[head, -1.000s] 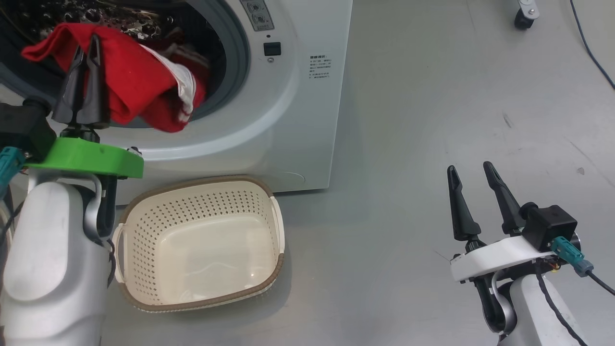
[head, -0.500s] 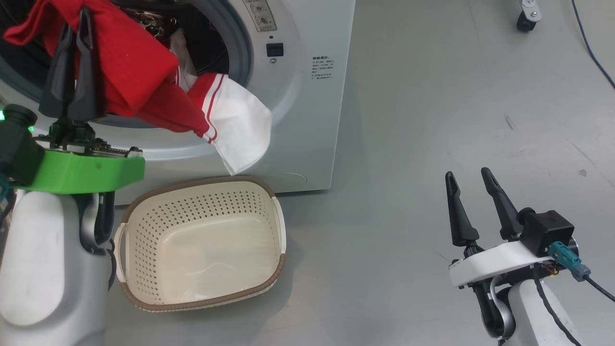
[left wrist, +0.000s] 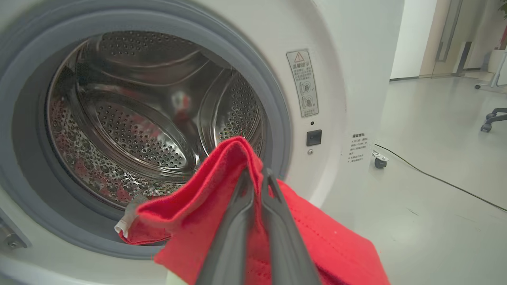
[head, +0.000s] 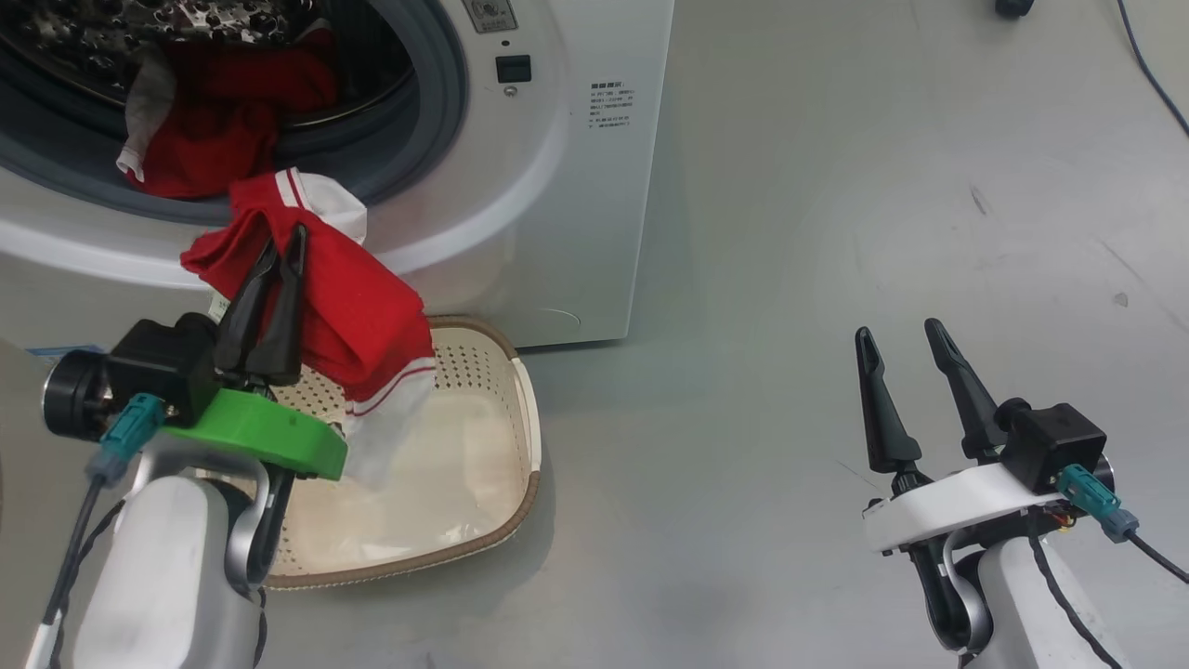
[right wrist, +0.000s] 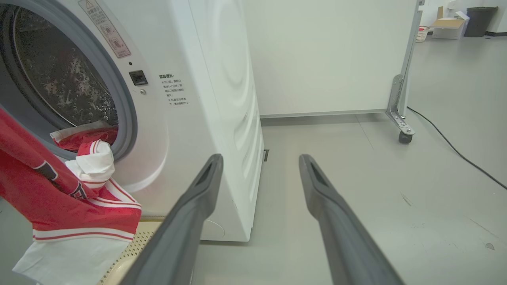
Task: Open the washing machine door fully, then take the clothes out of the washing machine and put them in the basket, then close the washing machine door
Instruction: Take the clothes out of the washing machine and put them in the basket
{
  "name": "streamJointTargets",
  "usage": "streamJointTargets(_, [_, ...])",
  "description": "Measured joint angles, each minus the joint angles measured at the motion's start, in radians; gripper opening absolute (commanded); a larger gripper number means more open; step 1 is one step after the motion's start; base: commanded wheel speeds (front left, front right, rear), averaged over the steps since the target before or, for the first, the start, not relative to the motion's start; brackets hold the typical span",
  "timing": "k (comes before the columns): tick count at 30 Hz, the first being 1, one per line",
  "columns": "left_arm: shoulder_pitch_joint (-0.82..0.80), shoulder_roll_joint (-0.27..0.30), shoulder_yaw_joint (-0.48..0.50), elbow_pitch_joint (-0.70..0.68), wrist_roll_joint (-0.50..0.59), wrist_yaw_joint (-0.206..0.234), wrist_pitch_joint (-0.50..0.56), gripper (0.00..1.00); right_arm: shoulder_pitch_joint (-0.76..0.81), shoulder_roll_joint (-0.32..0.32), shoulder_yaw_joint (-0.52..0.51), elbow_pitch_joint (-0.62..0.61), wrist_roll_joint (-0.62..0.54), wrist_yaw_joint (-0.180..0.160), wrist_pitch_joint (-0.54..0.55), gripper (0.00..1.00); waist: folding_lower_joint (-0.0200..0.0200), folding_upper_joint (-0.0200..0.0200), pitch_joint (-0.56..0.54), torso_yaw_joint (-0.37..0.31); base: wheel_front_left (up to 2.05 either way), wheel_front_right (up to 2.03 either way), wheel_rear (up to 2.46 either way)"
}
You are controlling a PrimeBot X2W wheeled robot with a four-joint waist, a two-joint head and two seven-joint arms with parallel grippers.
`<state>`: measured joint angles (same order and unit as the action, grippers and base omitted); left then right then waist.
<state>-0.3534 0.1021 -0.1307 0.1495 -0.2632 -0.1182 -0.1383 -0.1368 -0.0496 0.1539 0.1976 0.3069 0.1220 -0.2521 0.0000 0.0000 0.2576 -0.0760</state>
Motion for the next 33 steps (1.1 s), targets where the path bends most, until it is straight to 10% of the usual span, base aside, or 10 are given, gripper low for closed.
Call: streamJointTargets(33, [-0.073, 0.074, 0.008, 0.303, 0.01, 0.0, 0.132, 0.0, -0.107, 0.001, 0.008, -0.064, 0.0, 0.0, 0.0, 1.0, 0.0, 0.0, 0.289, -0.12, 0.0, 0.0, 0.0])
